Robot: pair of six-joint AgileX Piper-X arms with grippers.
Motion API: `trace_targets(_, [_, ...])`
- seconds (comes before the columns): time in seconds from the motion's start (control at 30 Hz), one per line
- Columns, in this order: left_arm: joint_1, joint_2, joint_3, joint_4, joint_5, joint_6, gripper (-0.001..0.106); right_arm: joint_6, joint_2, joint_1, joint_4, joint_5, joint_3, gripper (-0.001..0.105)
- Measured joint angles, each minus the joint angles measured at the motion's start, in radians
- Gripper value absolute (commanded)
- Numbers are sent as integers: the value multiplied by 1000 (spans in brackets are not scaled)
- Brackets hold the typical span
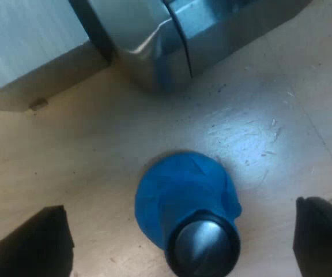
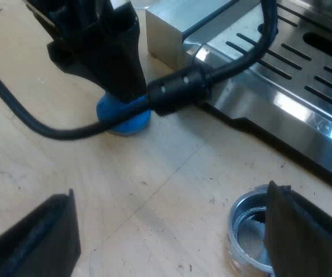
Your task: Grind coffee beans and then tamp
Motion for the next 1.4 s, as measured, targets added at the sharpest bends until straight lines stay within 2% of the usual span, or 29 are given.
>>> trace_targets(0.1, [0,77,0,-6,1,2,78,0,0,0,0,0,0,69])
trace_targets(0.47, [0,119,0,-42,1,2,78,0,0,0,0,0,0,69])
trace_targets(0.53, [0,119,0,-44,1,2,68,0,0,0,0,0,0,69])
trace_targets(0.6, [0,119,0,-48,4,2,53,0,0,0,0,0,0,69])
trace_targets(0.63, [0,119,0,-48,6,2,53,0,0,0,0,0,0,69])
trace_targets(0.67, [0,119,0,-48,14,2,44,0,0,0,0,0,0,69])
trace_targets(0.7, [0,119,0,-48,14,2,26,0,0,0,0,0,0,69])
trace_targets(0.73, [0,119,0,-46,14,2,20,0,0,0,0,0,0,69])
trace_targets(0.8, [0,119,0,-34,14,2,2,0,0,0,0,0,0,69])
trace_targets(1.03, [0,119,-10,2,36,4,0,0,0,0,2,32,0,69])
trace_targets(1.13, [0,114,-31,42,52,4,0,0,-58,0,107,60,0,69])
trace_targets(1.27, [0,44,-67,62,59,4,0,0,-123,0,230,84,0,69])
trace_targets(1.4, [0,-31,-89,70,104,4,0,0,-160,0,244,120,18,69])
